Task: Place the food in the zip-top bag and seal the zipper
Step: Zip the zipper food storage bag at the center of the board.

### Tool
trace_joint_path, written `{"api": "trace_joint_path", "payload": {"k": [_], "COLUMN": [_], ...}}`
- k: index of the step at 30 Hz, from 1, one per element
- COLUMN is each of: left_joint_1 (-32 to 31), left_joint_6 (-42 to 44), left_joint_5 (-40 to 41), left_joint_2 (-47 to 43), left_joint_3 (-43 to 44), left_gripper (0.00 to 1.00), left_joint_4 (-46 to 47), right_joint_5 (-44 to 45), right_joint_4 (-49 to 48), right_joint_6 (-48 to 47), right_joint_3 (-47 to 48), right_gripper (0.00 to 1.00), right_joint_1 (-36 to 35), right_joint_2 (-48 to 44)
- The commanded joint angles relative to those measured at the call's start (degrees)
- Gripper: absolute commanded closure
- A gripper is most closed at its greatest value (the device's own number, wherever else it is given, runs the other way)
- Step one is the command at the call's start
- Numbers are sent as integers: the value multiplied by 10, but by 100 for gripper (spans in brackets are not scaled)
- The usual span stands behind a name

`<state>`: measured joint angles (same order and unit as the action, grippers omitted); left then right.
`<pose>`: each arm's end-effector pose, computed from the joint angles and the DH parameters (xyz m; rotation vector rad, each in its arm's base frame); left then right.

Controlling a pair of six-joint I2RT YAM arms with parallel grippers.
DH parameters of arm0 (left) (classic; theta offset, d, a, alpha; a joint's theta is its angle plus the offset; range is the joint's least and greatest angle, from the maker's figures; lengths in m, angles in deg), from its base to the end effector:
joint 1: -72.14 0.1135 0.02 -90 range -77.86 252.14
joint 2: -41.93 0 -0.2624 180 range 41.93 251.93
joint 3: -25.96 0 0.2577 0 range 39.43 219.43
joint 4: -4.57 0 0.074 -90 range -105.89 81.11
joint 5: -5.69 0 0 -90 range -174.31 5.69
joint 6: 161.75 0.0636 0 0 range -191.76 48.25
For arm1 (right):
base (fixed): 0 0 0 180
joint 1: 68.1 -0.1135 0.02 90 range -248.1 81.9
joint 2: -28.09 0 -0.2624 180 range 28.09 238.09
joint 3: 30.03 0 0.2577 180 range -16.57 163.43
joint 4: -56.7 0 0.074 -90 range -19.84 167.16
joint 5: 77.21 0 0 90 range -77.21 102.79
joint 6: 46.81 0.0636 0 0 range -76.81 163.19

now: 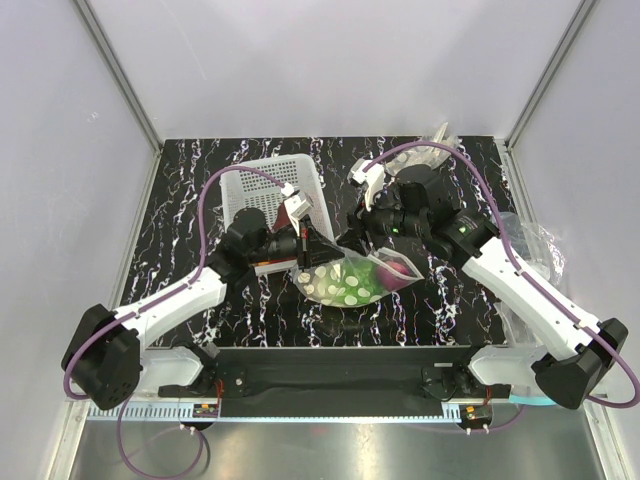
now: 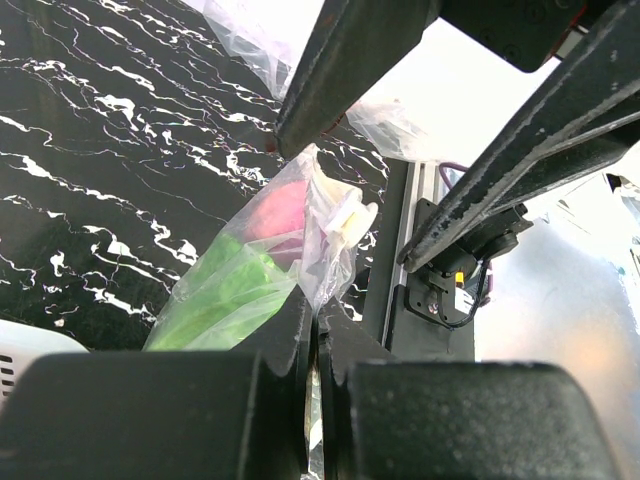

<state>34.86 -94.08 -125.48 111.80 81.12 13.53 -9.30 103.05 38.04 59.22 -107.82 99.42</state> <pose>0.2135 -0.2152 0.2822 0.8143 1.6522 -1.3524 0.2140 0.2089 0.3781 -1.0287 1.8506 0.7642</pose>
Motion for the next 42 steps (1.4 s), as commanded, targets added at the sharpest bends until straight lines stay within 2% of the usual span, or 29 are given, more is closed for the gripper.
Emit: {"api": "trace_joint_path", "payload": {"k": [1,4,10,11,12,17,19,21,22,26,28,31,36,39,42], "left_joint_1": [0,1,1,1,1,1,1,1,1,1,1,1,1,0,0], "left_joint_6": [3,2,-5,-5,-5,-3,-5,-7,-8,-21,-29,-38,-42,-41,-35], "left_joint_5": [-12,-23,-30,-30,-30,-27,-30,-33,-34,-52,-72,-80,-89,-88,-85], "left_joint_2": [-22,-28,-32,-32,-32,-29,-28,-32,-34,-46,-47,-38,-17,-12,-12], "left_joint_3": [16,8,4,4,4,9,11,11,9,1,-2,-5,2,5,5], "left_gripper": [97,97,97,97,97,97,96,85,72,49,45,48,74,80,78], "left_joint_4": [51,68,75,74,73,62,61,67,72,112,146,160,163,163,153], "right_joint_5": [-7,-23,-68,-69,-69,-81,-82,-85,-85,-87,-85,-87,-88,-88,-89], "right_joint_4": [-2,1,-1,2,3,-11,-11,-3,2,21,22,16,14,16,15], "right_joint_6": [-7,-14,-18,-18,-18,-10,-9,-13,-14,-17,-18,-16,-14,-14,-14], "right_joint_3": [3,-1,-3,0,1,-9,-12,-10,-7,1,-2,-11,-12,-12,-10], "right_gripper": [43,41,59,63,75,97,100,100,100,100,100,100,100,100,100], "right_joint_1": [-2,-3,-2,-2,-2,-2,-2,-3,-2,-3,-3,-2,-2,-2,-2], "right_joint_2": [-7,-2,5,6,8,-6,-15,-20,-21,-23,-28,-37,-45,-46,-47]}}
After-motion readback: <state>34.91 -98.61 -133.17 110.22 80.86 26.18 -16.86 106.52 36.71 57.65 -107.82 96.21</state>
